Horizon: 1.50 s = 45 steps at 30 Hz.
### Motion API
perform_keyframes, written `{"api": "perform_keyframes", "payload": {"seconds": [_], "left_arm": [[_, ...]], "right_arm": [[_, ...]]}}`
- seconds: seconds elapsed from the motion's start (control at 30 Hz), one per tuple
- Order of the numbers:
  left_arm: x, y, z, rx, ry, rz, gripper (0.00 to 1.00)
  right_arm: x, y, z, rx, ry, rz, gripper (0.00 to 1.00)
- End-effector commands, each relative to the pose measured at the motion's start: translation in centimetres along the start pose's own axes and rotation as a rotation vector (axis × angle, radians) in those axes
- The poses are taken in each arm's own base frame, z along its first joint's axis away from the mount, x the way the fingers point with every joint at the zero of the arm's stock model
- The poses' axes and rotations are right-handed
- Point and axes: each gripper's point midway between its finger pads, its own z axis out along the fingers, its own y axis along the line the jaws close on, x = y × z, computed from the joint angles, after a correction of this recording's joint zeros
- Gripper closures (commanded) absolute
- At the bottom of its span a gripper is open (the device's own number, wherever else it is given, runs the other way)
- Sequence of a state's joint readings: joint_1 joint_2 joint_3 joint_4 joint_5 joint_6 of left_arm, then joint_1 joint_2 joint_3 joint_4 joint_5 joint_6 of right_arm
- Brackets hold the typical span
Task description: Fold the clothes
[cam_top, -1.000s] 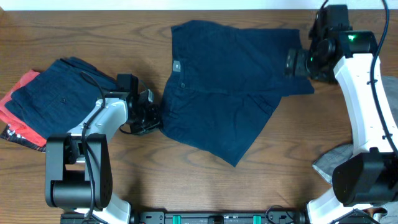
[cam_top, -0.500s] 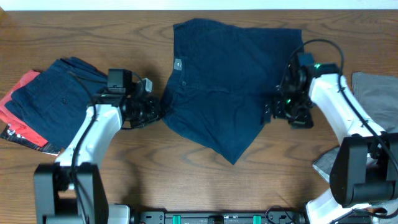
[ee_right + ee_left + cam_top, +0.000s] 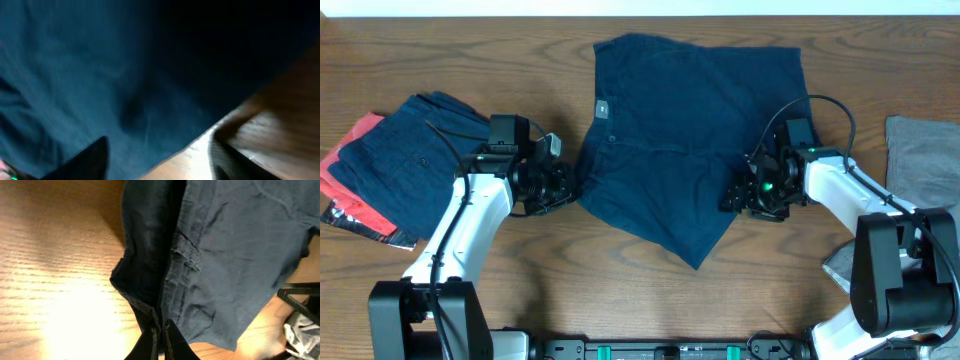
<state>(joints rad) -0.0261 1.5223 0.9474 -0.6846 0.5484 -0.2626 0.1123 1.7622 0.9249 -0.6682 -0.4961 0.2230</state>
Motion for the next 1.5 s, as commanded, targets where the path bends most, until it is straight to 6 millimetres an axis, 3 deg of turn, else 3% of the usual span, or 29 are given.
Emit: {"api": "perform_keyframes", "payload": {"seconds": [0.0,0.07,0.17,0.23,0.33,0.43,0.5,0.6,0.7,0.77,0.83,0.97,1.17,1.33,1.47], "left_arm": [[0.0,0.6,-0.3,-0.028,-0.007,-0.011,0.94],[0.0,0.9,-0.3,-0.044,-0.009,-0.014,0.94],[0.2,1.0,-0.3,-0.049,0.001,-0.019,0.94],[0.6,1.1,-0.3,-0.054,0.014,-0.025,0.94],[0.7,1.2,-0.3,-0.056,0.018,-0.028,0.94],[0.7,1.2,-0.3,-0.056,0.018,-0.028,0.94],[0.7,1.2,-0.3,-0.056,0.018,-0.028,0.94],[0.7,1.2,-0.3,-0.056,0.018,-0.028,0.94],[0.7,1.2,-0.3,-0.056,0.019,-0.029,0.94],[0.7,1.2,-0.3,-0.056,0.019,-0.029,0.94],[0.7,1.2,-0.3,-0.056,0.019,-0.029,0.94],[0.7,1.2,-0.3,-0.056,0.019,-0.028,0.94],[0.6,1.6,-0.3,-0.081,0.011,-0.028,0.94],[0.6,1.6,-0.3,-0.081,0.011,-0.028,0.94],[0.6,1.6,-0.3,-0.081,0.011,-0.027,0.94]], "right_arm": [[1.1,-0.1,1.2,-0.016,0.026,0.013,0.65],[0.6,-0.4,1.2,0.003,0.004,0.004,0.99],[-0.1,-1.2,0.0,0.056,-0.011,0.023,0.99],[-1.5,-0.8,-2.3,0.079,-0.035,0.003,0.99],[-5.4,2.6,-8.5,0.069,-0.146,-0.102,0.99],[-8.7,7.6,-15.0,0.04,-0.276,-0.233,0.99],[-9.8,11.4,-18.3,0.016,-0.352,-0.328,0.99],[-9.6,15.7,-20.0,-0.011,-0.399,-0.439,0.9],[-8.3,17.8,-18.2,0.008,-0.36,-0.517,0.77],[-7.5,16.7,-16.7,0.108,-0.322,-0.504,0.72],[-7.3,14.2,-16.2,0.242,-0.309,-0.407,0.65],[-5.7,9.3,-17.0,0.452,-0.264,-0.206,0.63],[-2.6,3.7,-18.9,0.659,-0.158,-0.031,0.56],[-1.4,1.6,-17.4,0.64,-0.071,0.012,0.52],[-0.5,0.6,-14.1,0.587,-0.014,0.034,0.52]]}}
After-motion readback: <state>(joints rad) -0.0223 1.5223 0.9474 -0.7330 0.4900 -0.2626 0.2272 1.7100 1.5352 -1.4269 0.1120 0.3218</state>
